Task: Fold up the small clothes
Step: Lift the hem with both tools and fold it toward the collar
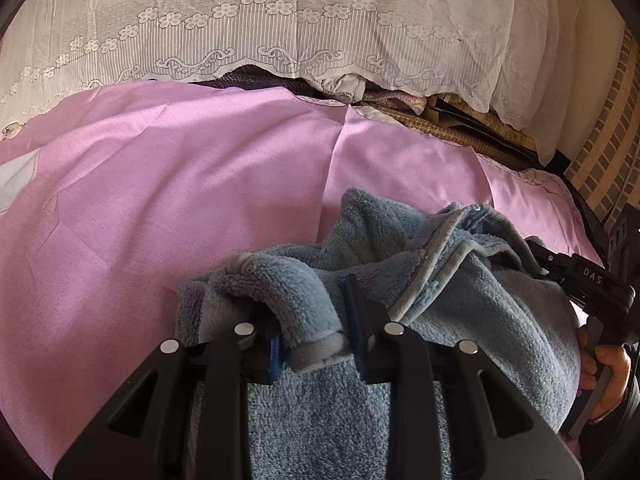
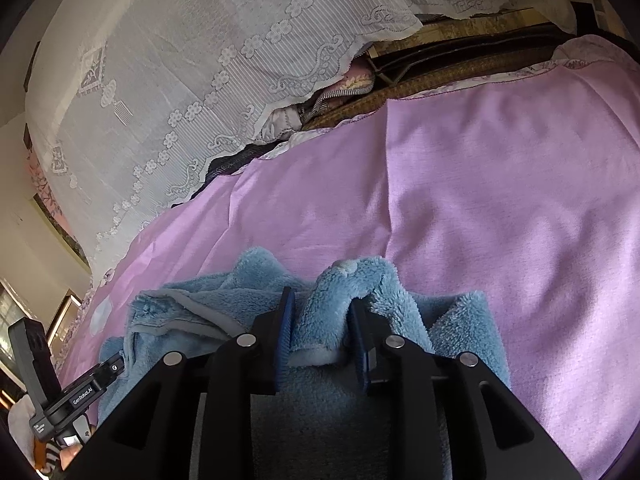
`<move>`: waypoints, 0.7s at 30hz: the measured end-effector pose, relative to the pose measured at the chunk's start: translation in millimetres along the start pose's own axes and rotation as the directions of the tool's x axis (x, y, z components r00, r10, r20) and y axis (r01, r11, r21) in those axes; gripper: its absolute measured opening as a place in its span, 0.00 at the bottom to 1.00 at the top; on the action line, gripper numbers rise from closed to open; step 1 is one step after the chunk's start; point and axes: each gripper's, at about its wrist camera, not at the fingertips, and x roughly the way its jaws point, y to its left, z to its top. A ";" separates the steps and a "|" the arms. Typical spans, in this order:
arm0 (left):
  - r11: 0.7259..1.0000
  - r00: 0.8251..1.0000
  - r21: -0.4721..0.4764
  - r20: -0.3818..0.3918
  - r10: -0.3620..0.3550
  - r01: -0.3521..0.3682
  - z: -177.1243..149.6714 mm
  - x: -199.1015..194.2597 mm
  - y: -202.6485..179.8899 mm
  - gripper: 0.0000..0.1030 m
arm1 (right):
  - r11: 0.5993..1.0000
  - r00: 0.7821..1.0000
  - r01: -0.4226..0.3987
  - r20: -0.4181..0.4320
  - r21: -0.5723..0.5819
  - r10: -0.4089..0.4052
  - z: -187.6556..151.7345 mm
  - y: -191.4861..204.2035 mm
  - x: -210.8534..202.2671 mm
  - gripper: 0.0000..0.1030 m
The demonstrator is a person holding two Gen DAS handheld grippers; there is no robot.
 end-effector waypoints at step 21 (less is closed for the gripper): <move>0.992 0.974 0.010 0.191 0.119 -0.123 18.4 -62.4 -11.9 0.94 | 0.998 0.985 0.043 0.169 -0.045 -0.035 12.7 17.6 -46.7 0.41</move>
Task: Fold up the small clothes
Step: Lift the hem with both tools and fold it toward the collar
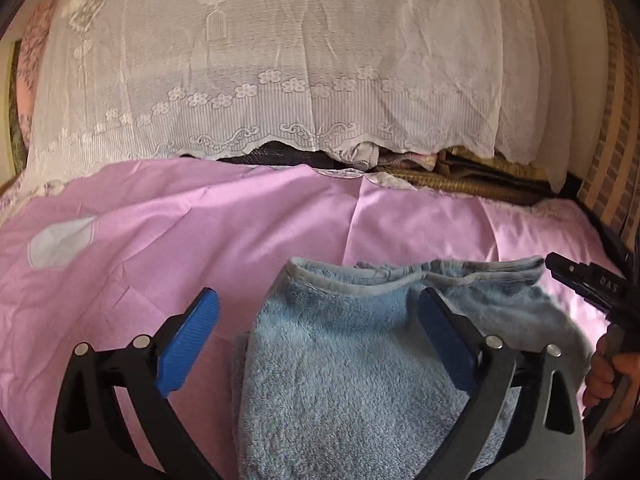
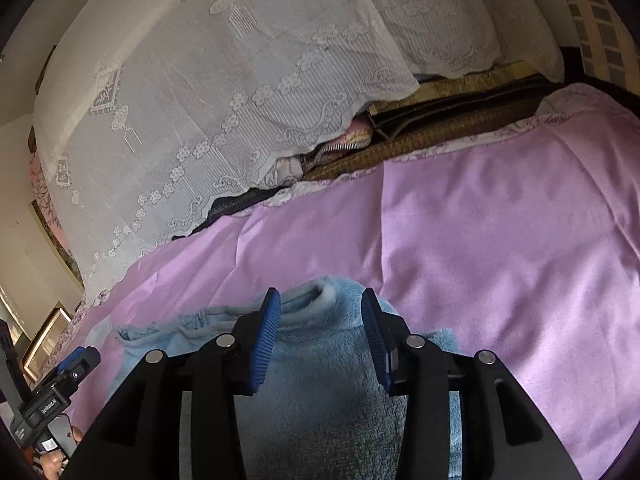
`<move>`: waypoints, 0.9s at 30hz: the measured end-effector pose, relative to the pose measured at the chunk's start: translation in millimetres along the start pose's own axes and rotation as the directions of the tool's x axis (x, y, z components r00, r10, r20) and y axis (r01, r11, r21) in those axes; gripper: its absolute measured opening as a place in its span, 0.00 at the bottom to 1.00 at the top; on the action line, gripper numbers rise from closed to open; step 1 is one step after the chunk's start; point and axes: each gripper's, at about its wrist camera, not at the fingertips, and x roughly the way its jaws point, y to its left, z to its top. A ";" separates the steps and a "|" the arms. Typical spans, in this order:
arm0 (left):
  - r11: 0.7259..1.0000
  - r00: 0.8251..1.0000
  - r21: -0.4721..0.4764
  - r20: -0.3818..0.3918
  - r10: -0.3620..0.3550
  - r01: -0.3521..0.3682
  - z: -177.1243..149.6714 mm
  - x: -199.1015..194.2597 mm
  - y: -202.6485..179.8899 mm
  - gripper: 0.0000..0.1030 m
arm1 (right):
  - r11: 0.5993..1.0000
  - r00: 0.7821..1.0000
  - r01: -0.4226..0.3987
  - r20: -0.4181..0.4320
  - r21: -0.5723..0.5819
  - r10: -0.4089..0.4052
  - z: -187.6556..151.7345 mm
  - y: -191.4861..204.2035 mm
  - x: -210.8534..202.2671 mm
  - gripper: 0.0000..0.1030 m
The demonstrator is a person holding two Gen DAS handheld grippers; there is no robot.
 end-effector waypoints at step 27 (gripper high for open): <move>0.997 0.958 0.070 -0.284 0.050 -0.031 -27.5 75.8 -6.9 0.96 | 0.998 0.968 0.021 -0.249 0.051 -0.008 -18.0 -6.7 62.2 0.18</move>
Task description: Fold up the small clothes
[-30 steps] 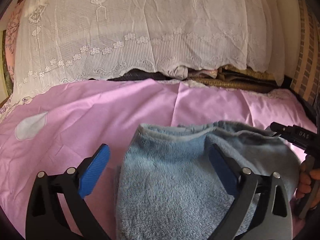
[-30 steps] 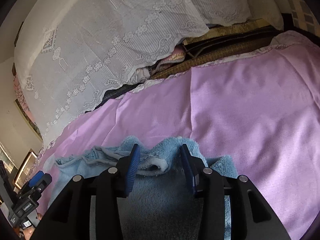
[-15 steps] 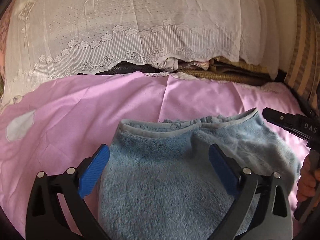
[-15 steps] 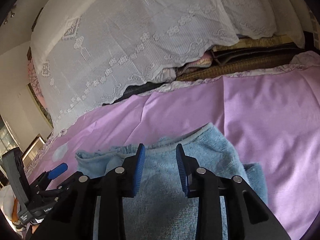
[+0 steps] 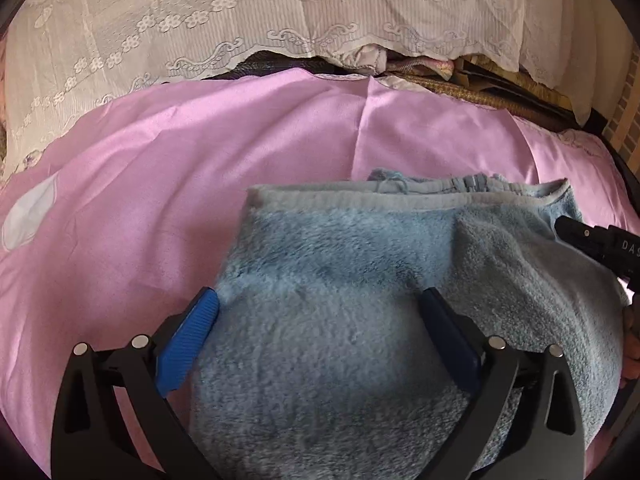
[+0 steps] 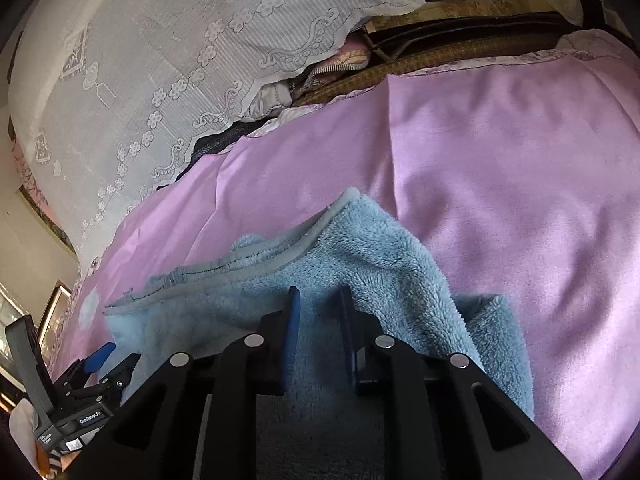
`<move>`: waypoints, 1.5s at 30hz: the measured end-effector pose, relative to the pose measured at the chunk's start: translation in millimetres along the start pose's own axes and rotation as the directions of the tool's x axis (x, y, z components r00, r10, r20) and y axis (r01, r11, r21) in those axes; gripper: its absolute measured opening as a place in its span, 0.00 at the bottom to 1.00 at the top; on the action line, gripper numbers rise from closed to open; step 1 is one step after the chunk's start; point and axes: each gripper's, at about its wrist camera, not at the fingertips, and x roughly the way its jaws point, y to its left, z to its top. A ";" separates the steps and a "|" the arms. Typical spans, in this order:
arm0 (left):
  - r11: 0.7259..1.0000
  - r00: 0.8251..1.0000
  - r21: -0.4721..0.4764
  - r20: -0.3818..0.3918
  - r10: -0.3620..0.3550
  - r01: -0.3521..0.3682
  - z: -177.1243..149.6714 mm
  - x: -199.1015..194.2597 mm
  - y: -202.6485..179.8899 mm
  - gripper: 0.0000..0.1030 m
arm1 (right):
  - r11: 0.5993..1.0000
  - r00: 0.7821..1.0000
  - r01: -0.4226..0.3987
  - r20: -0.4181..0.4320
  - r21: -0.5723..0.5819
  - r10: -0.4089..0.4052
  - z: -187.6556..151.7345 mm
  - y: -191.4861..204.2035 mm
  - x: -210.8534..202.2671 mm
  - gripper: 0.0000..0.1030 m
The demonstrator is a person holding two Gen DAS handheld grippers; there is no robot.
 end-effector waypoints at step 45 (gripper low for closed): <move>0.957 0.993 -0.284 -0.086 -0.083 0.056 11.4 17.4 70.3 0.96 | 0.996 1.000 -0.021 0.010 -0.086 0.022 -12.5 19.2 -0.8 0.45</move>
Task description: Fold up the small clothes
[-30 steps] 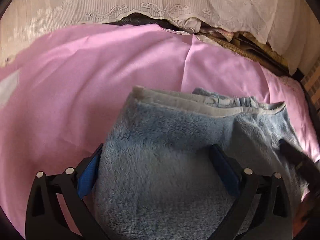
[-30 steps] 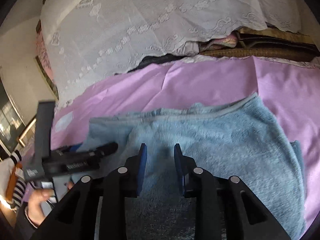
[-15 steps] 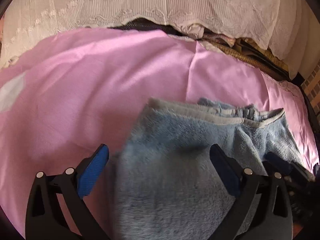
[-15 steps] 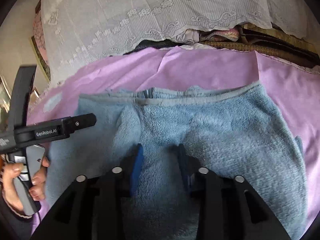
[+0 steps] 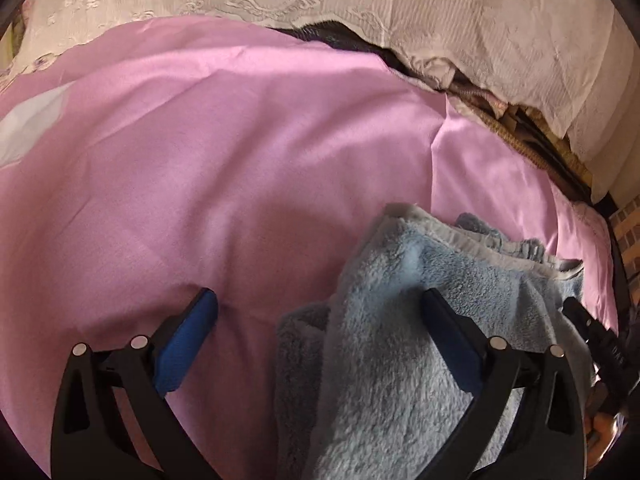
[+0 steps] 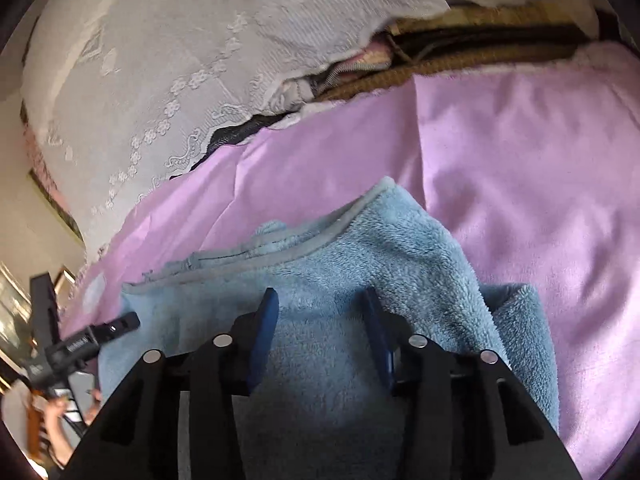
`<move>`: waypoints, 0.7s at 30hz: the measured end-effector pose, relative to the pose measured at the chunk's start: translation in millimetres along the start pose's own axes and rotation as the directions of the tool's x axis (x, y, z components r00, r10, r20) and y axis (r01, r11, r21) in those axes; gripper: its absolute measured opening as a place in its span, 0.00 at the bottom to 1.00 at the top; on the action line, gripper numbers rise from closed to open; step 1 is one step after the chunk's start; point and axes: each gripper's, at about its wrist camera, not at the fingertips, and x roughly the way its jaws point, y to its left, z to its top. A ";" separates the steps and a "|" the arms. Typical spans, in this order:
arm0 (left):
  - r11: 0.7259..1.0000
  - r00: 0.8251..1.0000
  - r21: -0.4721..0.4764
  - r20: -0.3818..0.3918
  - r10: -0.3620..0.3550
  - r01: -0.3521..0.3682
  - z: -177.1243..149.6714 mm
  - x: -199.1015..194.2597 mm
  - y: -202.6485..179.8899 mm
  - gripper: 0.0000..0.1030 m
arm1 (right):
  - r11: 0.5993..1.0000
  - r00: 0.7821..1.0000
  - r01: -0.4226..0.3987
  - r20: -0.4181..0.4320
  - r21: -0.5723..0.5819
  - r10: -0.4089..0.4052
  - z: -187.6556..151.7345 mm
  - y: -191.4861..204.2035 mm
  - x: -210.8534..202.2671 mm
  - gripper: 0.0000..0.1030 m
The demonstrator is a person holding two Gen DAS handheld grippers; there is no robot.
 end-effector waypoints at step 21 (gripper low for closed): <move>0.934 0.995 0.353 0.088 0.034 -0.063 -105.2 -54.4 -90.0 0.96 | 0.934 0.987 0.156 0.026 -0.322 -0.156 -80.7 62.8 -71.5 0.64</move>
